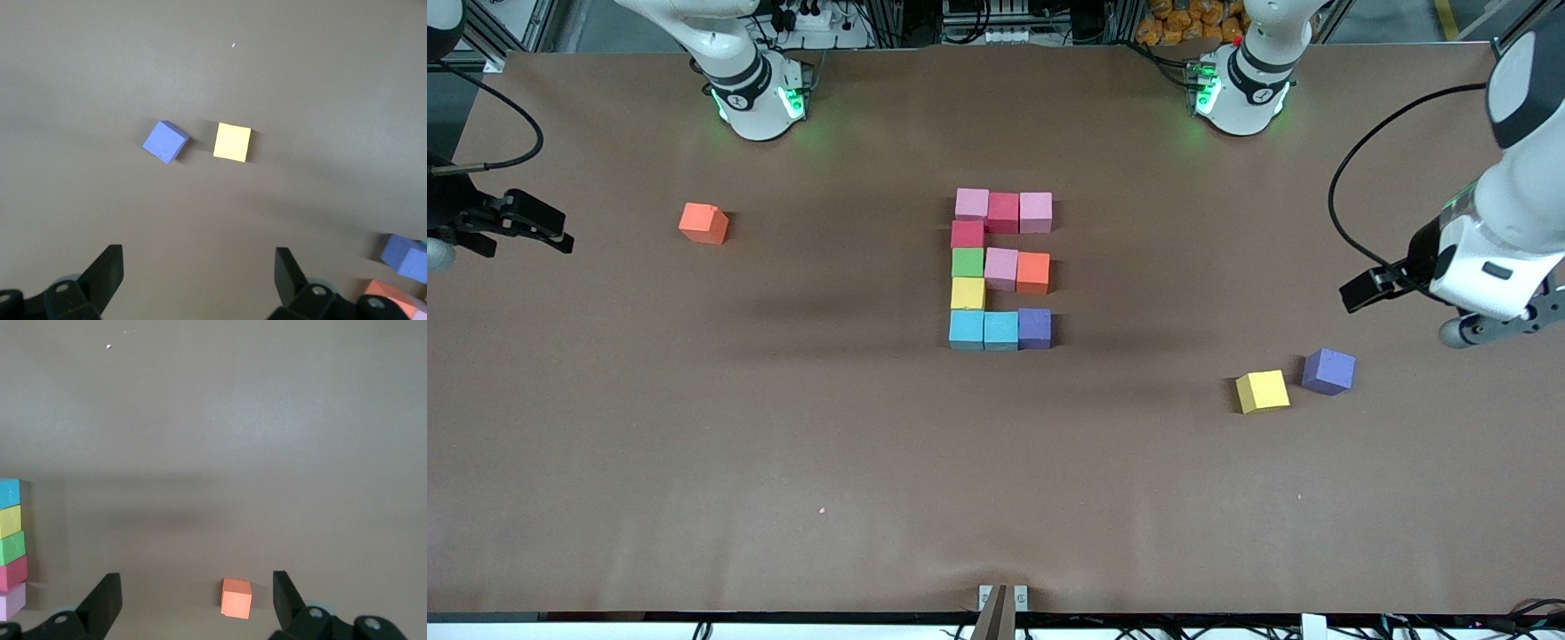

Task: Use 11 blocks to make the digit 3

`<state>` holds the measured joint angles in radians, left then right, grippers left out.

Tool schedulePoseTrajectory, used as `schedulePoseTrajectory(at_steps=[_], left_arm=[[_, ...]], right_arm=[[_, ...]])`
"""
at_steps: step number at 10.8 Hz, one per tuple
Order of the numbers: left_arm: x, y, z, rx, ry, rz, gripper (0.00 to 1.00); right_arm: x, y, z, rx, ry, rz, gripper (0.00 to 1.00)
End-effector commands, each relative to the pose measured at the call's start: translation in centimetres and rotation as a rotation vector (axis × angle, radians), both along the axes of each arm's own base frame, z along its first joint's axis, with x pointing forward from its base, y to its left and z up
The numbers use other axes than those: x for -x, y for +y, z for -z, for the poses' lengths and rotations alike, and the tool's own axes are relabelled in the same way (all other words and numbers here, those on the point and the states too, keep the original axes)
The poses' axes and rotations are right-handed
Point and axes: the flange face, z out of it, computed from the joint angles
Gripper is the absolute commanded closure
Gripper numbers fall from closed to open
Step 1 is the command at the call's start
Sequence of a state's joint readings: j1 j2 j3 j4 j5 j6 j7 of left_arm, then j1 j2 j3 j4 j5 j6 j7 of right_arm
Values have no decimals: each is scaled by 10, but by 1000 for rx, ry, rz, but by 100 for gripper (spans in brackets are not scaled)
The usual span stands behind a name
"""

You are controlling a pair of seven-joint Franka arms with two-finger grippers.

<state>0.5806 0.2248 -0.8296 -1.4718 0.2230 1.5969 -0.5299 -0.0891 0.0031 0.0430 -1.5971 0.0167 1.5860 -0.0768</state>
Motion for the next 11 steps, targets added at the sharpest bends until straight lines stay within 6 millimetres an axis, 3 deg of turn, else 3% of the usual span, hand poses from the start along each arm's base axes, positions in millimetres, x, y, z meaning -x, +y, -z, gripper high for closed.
schedulePoseTrajectory(at_steps=[1,3,4,5,7,10,11], left_arm=[[13,-1,-16,2,-6,13,0],[16,-4,-22,-4,-15,13,0],[26,-12,-37,-24,-41,17,0],[29,-17,-39,-16,-43,30,0],[29,-3,-41,-27,-39,66,0],[41,38,-50,81,-30,136,0],[48,38,-52,78,-15,137,0]], right_arm=[[2,-1,-3,0,-3,17,0],[2,-1,-3,0,-2,17,0],[2,-1,-3,0,1,17,0],[3,-1,-2,0,8,18,0],[4,-4,-1,0,14,23,0],[3,-5,-2,2,3,23,0],[2,-5,-1,6,-1,21,0]])
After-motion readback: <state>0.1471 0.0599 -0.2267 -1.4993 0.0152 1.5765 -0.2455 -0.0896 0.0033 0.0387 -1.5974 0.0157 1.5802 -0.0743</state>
